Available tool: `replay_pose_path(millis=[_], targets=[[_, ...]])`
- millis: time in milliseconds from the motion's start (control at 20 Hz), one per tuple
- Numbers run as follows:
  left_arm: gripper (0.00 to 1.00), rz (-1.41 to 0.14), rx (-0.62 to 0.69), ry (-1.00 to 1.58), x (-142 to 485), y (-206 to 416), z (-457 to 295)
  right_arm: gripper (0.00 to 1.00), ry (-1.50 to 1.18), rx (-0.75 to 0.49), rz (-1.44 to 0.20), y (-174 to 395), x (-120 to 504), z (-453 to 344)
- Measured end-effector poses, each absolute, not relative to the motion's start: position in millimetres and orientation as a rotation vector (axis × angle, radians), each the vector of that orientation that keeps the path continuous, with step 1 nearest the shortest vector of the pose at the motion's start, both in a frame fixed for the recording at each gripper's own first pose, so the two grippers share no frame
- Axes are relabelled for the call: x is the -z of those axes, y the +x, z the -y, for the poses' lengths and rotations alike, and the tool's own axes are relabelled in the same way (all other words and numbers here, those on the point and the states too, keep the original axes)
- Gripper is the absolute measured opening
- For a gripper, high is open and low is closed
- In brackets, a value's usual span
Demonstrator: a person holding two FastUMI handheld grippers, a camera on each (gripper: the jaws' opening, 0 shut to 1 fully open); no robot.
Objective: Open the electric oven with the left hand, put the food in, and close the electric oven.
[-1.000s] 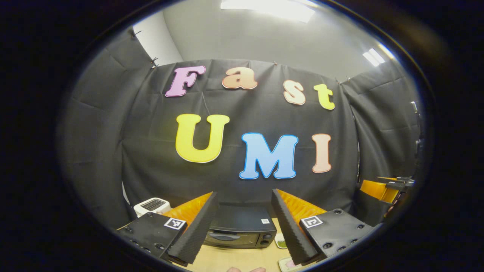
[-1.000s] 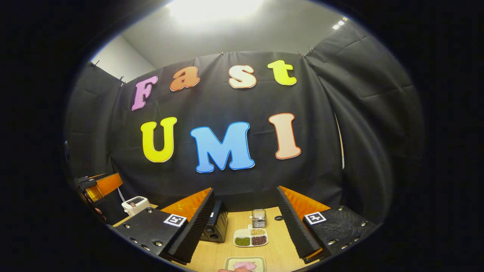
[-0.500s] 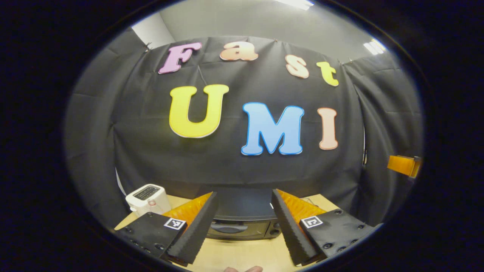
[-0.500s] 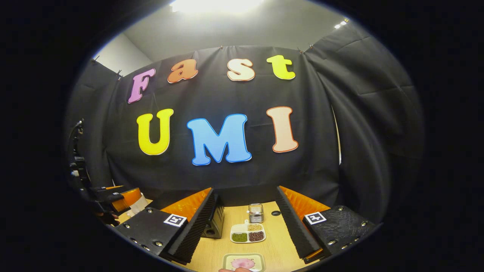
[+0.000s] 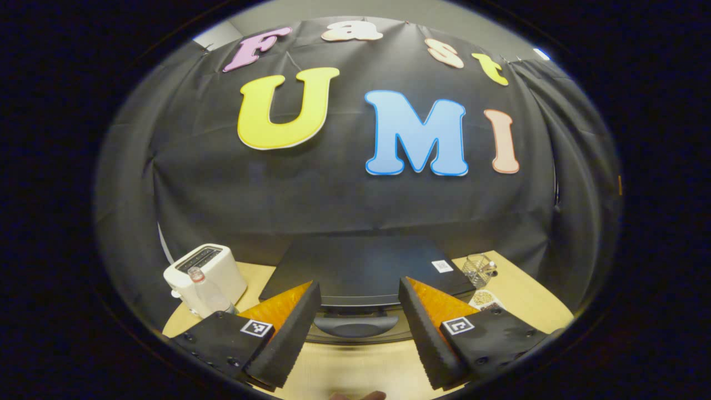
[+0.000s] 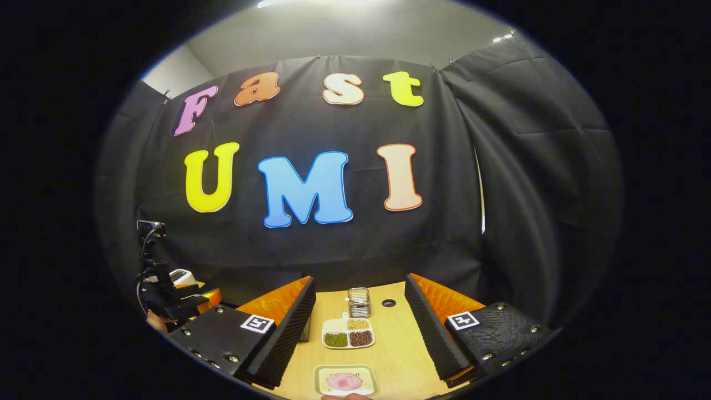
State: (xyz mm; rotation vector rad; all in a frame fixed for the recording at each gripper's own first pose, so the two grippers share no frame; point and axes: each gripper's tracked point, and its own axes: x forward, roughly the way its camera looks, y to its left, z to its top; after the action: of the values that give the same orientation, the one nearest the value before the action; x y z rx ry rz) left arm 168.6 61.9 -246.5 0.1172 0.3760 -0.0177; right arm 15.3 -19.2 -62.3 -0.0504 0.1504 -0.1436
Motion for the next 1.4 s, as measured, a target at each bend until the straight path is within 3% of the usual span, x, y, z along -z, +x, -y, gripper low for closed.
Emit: replay_pose_path(millis=[350,650,1000,1050,1200,1400], targets=[[0.98,-0.482,0.003,0.117,308,193,-68,0.98,-0.052,0.181,-0.176,15,71,28],[0.98,-0.51,-0.015,0.11,322,188,-71,0.98,-0.041,0.182,-0.181,18,75,31],[0.94,-0.525,-0.014,0.092,326,156,-70,0.98,-0.017,0.157,-0.176,17,74,25],[0.99,-0.526,-0.015,0.088,327,150,-71,0.98,-0.022,0.154,-0.172,16,73,25],[0.99,-0.54,-0.021,0.072,332,136,-71,0.98,-0.027,0.153,-0.159,12,69,23],[0.94,-0.572,-0.009,0.054,342,115,-71,0.98,-0.022,0.156,-0.147,6,67,24]])
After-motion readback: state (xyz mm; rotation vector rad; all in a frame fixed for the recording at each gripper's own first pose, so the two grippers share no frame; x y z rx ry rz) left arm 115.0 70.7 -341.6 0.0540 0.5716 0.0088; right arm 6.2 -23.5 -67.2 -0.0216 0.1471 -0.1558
